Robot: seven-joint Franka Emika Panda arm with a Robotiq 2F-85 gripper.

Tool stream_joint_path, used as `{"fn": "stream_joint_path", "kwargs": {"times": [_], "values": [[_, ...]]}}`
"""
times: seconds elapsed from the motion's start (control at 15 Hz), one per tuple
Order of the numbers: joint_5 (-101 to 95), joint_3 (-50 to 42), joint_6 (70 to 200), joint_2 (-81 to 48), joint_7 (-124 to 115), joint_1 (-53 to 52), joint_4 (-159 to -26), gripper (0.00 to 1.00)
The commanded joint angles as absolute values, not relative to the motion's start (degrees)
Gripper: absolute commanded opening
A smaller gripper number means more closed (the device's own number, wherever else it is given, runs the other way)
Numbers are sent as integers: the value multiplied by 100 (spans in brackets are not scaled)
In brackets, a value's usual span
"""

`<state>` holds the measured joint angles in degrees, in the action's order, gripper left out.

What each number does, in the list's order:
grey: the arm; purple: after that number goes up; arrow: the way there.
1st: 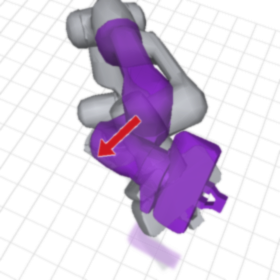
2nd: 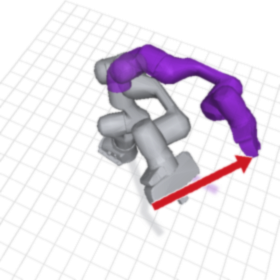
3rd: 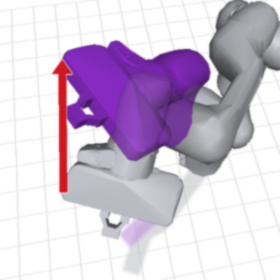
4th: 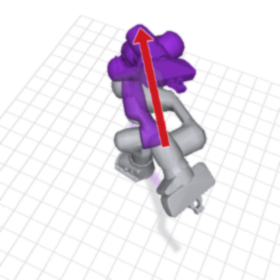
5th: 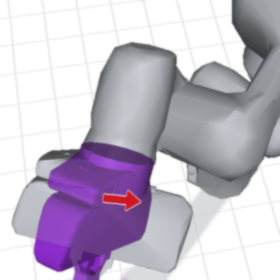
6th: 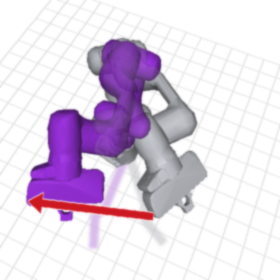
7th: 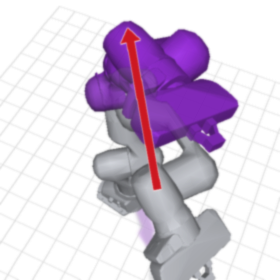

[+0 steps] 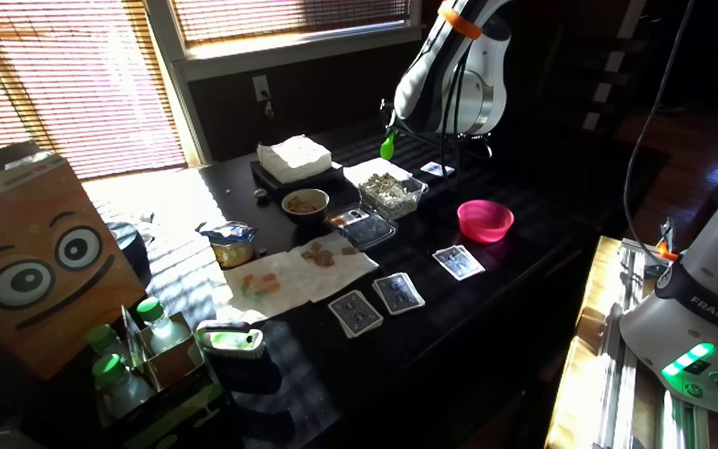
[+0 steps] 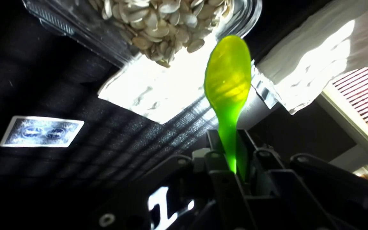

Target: Place some grains on the spoon, empty them into the container with grains and then place the spoon back

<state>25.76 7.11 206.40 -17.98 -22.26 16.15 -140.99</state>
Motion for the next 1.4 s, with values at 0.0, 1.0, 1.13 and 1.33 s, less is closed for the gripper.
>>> {"fn": "stream_joint_path", "kwargs": {"times": [0.0, 1.0, 1.13, 1.33], "values": [[1900, 1289, 19320, -1009, -2982, 2452, -14421, 4], [2378, -203, 15129, -6, -2908, 1379, -14294, 4], [2156, -342, 14954, -24, -3254, 1187, -14292, 4], [2240, -399, 14829, -111, -3523, 962, -14245, 4]]}}
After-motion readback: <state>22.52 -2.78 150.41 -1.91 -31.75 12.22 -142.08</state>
